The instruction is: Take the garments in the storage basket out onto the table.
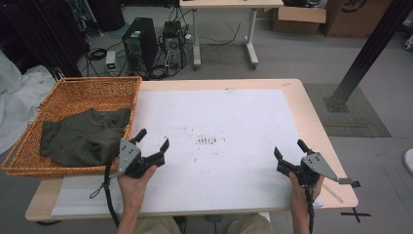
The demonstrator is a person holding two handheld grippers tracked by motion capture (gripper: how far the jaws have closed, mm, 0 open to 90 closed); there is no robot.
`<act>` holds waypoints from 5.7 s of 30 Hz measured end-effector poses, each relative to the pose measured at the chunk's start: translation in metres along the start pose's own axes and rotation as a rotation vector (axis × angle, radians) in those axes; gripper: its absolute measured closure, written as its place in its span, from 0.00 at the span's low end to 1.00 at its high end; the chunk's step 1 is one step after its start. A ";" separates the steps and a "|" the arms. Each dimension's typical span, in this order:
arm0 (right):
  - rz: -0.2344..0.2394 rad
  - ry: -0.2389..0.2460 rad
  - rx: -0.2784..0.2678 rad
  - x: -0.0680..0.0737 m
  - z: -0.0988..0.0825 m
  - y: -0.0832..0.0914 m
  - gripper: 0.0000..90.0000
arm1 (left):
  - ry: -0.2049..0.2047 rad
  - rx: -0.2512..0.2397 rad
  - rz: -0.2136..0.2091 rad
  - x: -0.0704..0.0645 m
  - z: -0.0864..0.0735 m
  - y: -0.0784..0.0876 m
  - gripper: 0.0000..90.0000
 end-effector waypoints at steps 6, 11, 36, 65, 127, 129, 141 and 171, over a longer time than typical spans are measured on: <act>0.001 -0.003 -0.002 0.000 0.000 0.000 0.15 | 0.026 0.065 0.130 0.065 0.060 -0.002 0.18; 0.000 -0.010 -0.005 -0.001 0.000 0.000 0.15 | 0.014 0.302 0.310 0.172 0.060 -0.005 0.18; 0.008 0.016 0.018 0.002 -0.001 -0.002 0.15 | 0.136 0.872 0.391 0.262 -0.069 -0.007 0.07; 0.006 0.033 0.038 0.004 -0.002 -0.004 0.16 | 0.199 0.888 0.394 0.263 -0.071 -0.007 0.39; 0.012 0.052 0.085 0.006 -0.004 -0.008 0.16 | 0.074 0.530 0.043 0.108 0.083 -0.056 0.87; 0.010 0.049 0.081 0.005 -0.004 -0.008 0.16 | 0.045 0.532 -0.028 0.069 0.084 -0.071 0.87; 0.012 0.040 0.077 0.004 -0.004 -0.007 0.16 | 0.109 0.643 -0.335 -0.081 0.017 -0.127 0.87; 0.024 0.058 0.083 0.007 -0.004 -0.008 0.16 | 0.057 0.656 -0.172 -0.041 0.018 -0.100 0.19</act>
Point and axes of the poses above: each handheld gripper's, and its own axes: y roughly backward along the jaws, z roughly out of its top, x roughly to its left, the point moved 8 cm from there along -y, roughly forward along the jaws, and after that the axes turned 3 degrees about y, right-handed, at the moved point
